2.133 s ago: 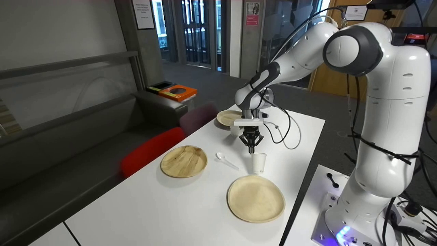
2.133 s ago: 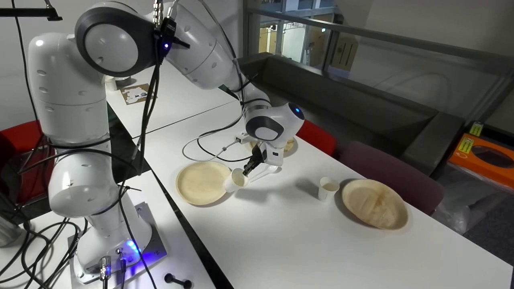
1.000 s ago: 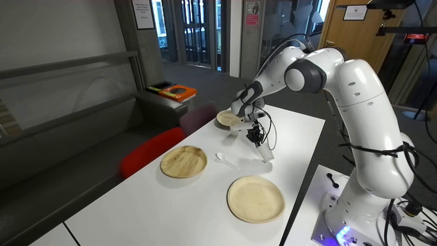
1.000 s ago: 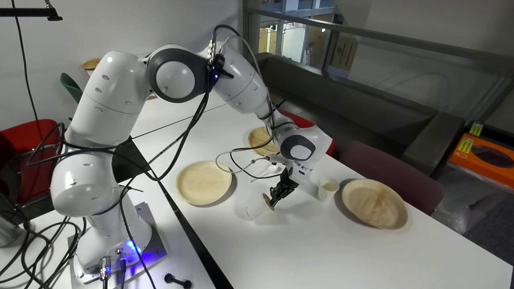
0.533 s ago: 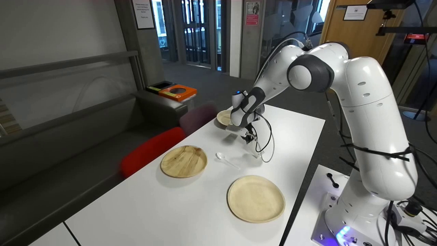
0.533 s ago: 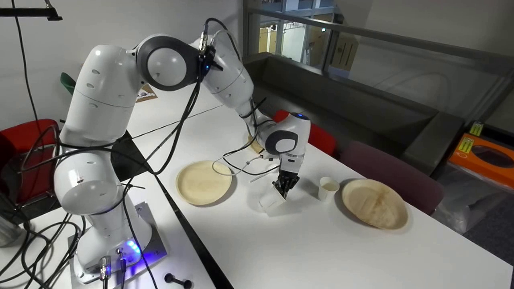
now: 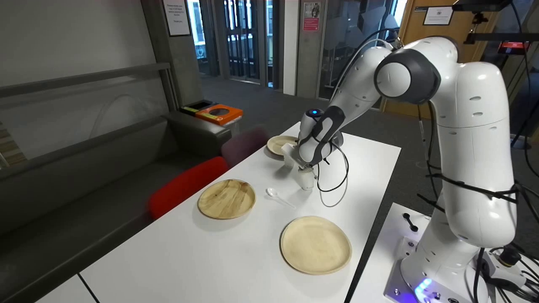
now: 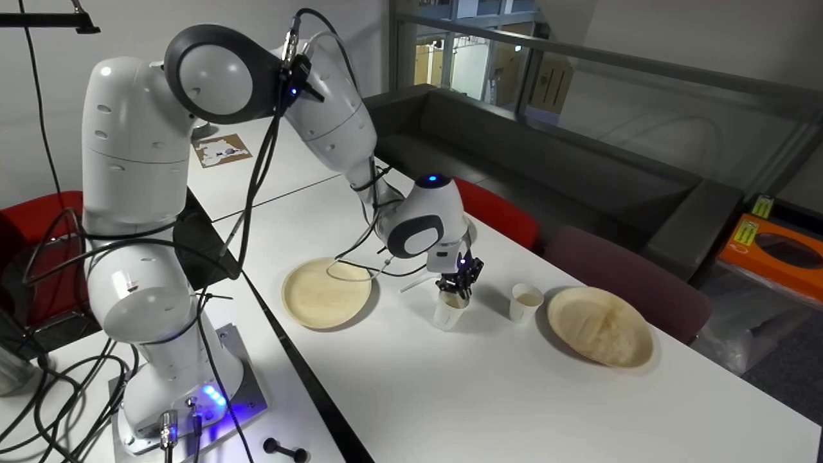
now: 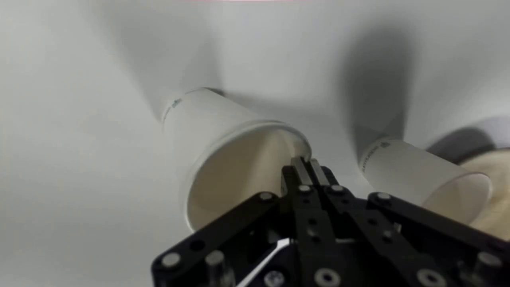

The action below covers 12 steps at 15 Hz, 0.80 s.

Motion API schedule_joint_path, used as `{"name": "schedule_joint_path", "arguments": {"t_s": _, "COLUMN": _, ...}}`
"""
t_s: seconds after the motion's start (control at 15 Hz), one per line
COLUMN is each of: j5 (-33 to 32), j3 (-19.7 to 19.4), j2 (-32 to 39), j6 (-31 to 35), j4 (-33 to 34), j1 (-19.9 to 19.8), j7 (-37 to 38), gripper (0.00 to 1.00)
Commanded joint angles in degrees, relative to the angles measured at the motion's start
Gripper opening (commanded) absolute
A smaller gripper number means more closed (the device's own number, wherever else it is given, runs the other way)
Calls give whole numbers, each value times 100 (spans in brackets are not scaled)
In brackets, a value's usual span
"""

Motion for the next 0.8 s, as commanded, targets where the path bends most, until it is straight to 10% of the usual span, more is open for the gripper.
{"name": "schedule_joint_path", "arguments": {"t_s": 0.0, "j5": 419, "j3": -191, "j2": -569, "j6": 1334, "j4": -865, "j1": 242, "j7": 37, "gripper": 1}}
{"name": "schedule_joint_path", "arguments": {"t_s": 0.27, "j5": 172, "j3": 166, "j2": -894, "j6": 2106, "j4": -1329, "j1": -58, "j7": 157, "gripper": 1}}
{"name": "schedule_joint_path", "arguments": {"t_s": 0.53, "j5": 18, "j3": 1847, "j2": -1439, "j6": 632, "j4": -1411, "j1": -1230, "j7": -373, "gripper": 1}}
{"name": "schedule_joint_path", "arguments": {"t_s": 0.73, "j5": 1574, "j3": 3173, "j2": -1216, "j6": -267, "j4": -954, "j1": -2017, "j7": -1811, "gripper": 1}}
